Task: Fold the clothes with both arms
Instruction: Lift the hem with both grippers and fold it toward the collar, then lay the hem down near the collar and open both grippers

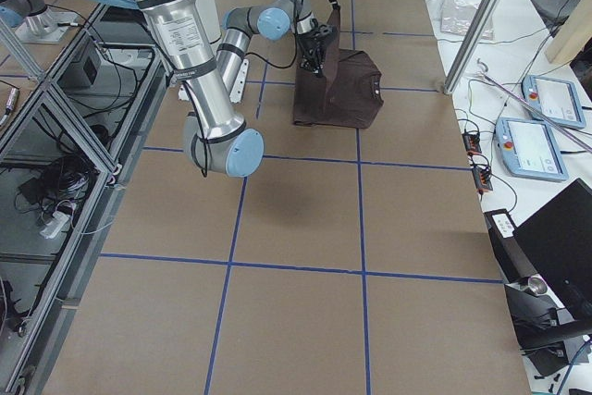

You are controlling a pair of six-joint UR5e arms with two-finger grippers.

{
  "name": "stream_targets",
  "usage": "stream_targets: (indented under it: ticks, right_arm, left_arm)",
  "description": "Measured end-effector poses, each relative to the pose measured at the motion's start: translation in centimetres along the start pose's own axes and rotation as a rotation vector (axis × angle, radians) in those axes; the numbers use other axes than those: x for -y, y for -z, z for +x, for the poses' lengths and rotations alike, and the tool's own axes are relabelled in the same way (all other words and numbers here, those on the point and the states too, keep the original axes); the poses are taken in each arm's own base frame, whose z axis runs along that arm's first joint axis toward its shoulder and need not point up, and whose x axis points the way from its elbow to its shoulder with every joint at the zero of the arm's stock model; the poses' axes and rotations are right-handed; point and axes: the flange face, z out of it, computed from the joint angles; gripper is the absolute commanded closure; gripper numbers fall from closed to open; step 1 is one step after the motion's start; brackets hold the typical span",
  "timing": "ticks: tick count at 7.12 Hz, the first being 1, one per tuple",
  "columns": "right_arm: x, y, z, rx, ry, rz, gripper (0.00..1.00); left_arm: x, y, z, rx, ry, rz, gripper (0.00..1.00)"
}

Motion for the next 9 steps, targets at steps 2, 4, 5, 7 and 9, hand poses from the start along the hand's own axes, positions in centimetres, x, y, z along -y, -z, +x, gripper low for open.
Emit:
stream_targets:
  ticks: [2, 4, 5, 7, 9]
  right_arm:
    - [2.0, -5.0, -1.7, 0.012, 0.016, 0.020, 1.00]
    - [2.9, -9.2, -4.2, 0.005, 0.022, 0.032, 1.00]
    - [3.9, -11.5, -5.2, 0.001, 0.018, 0.042, 1.00]
    - [6.6, -14.9, -5.4, -0.015, 0.013, 0.057, 1.00]
    - [8.0, -16.8, -4.8, -0.044, 0.011, 0.062, 1.00]
  left_arm:
    - [2.4, -5.7, 0.1, -0.014, -0.003, 0.021, 1.00]
    - [3.9, -9.9, 0.0, -0.014, -0.006, 0.031, 1.00]
    - [4.4, -12.0, -0.1, -0.011, -0.006, 0.033, 1.00]
    - [5.2, -15.6, -0.5, -0.003, -0.004, 0.033, 1.00]
    - [5.4, -17.8, -1.4, 0.022, 0.000, 0.040, 1.00]
